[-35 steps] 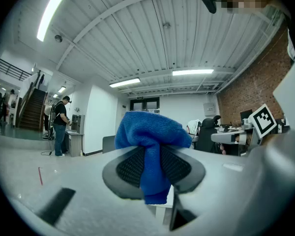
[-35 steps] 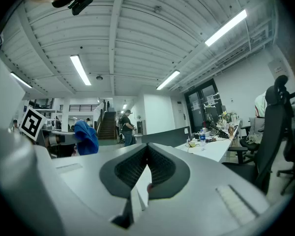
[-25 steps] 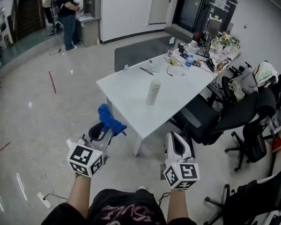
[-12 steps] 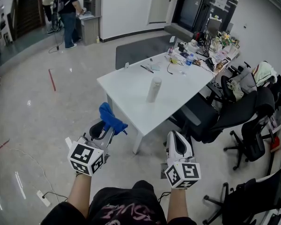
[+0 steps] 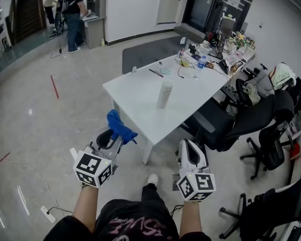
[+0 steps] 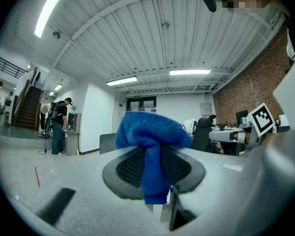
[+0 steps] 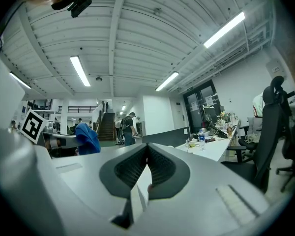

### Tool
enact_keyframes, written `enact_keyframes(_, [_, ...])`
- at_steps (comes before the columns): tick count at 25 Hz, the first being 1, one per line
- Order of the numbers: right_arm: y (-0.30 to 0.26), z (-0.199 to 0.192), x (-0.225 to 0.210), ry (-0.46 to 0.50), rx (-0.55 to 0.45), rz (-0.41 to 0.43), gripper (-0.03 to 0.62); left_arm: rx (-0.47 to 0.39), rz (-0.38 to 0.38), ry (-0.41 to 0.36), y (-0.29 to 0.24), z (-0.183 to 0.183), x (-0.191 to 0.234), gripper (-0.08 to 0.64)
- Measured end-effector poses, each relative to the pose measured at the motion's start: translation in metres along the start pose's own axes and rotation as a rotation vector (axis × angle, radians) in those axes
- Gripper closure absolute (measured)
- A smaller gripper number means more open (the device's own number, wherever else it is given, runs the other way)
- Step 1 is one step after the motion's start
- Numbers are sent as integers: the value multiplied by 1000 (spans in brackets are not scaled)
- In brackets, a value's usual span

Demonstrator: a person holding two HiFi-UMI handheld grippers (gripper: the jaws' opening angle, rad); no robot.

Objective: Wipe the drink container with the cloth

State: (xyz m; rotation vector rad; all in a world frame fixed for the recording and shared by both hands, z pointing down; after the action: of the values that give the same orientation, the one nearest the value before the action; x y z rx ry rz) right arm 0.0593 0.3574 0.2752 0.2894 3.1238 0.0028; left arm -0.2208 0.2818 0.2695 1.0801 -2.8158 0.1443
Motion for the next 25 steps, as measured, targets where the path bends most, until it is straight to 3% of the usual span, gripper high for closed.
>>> enact_keyframes(9, [-28,-3,-8,-31,-7,0,591,24,-1,-22,-22,6,14,468])
enact_keyframes(25, [-94,-13,-34,-42,21,3,594,61,14,8,-78,-1,52,468])
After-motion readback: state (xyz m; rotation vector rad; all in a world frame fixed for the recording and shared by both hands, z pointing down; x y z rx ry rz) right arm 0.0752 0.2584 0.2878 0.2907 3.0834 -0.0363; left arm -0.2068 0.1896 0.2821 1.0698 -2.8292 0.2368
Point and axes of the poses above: the fingertips, and each gripper's own axes: y backward along the fingers, x to its left, z out of its top, the point moved 9 cm from there along y, backward along the fingers, and after that the axes turned 7 degrees about y, right-handed, at the moved point
